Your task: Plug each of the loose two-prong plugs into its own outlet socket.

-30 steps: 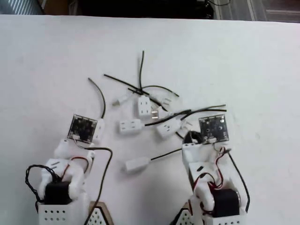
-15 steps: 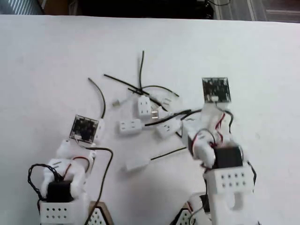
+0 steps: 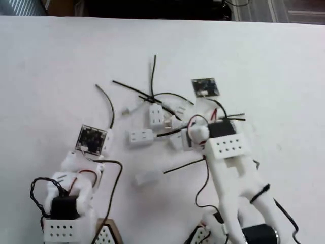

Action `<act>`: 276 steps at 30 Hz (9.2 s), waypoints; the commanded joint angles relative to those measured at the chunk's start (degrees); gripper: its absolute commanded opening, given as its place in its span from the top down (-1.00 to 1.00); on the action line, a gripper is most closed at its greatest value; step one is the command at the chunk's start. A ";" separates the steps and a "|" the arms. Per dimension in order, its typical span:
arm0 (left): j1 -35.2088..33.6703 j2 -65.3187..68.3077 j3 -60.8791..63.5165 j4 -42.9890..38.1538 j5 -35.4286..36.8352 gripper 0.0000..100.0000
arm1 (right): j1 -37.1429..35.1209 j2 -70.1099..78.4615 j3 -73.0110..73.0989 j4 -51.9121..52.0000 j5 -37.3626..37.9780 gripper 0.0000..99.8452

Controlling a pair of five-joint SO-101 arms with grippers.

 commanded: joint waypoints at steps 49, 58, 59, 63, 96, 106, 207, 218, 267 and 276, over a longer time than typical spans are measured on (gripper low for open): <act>0.31 -0.31 -0.18 -0.88 -0.44 0.92 | -0.92 14.55 -9.58 0.04 31.82 0.46; 0.31 -0.31 -0.09 -0.79 -0.44 0.92 | 4.35 29.76 -19.69 -1.54 31.91 0.46; 0.31 -0.31 0.35 -1.05 -0.44 0.92 | 4.35 30.90 -20.22 -1.54 31.91 0.46; 0.31 -0.31 1.05 -1.85 -0.44 0.92 | 3.47 34.42 -22.07 -1.89 31.91 0.46; 0.31 -0.31 1.05 -1.76 -0.44 0.92 | 7.16 20.62 -28.40 12.44 31.82 0.97; 0.31 -0.31 1.05 -1.76 -0.44 0.92 | 15.52 1.54 -28.40 13.14 31.91 0.97; 0.31 -0.31 1.14 -1.85 -0.44 0.92 | 33.98 4.44 -16.18 14.90 47.21 0.96; 0.48 -0.31 0.88 -8.70 -0.18 0.93 | 26.68 -17.63 -11.60 20.35 42.29 0.96; 35.56 -0.40 -14.68 -21.27 -8.97 0.92 | -31.96 -60.79 30.86 -14.99 -2.90 0.97; 41.01 -0.40 -16.70 -18.11 -9.23 0.92 | -32.48 -61.05 31.47 -14.90 -2.73 0.97</act>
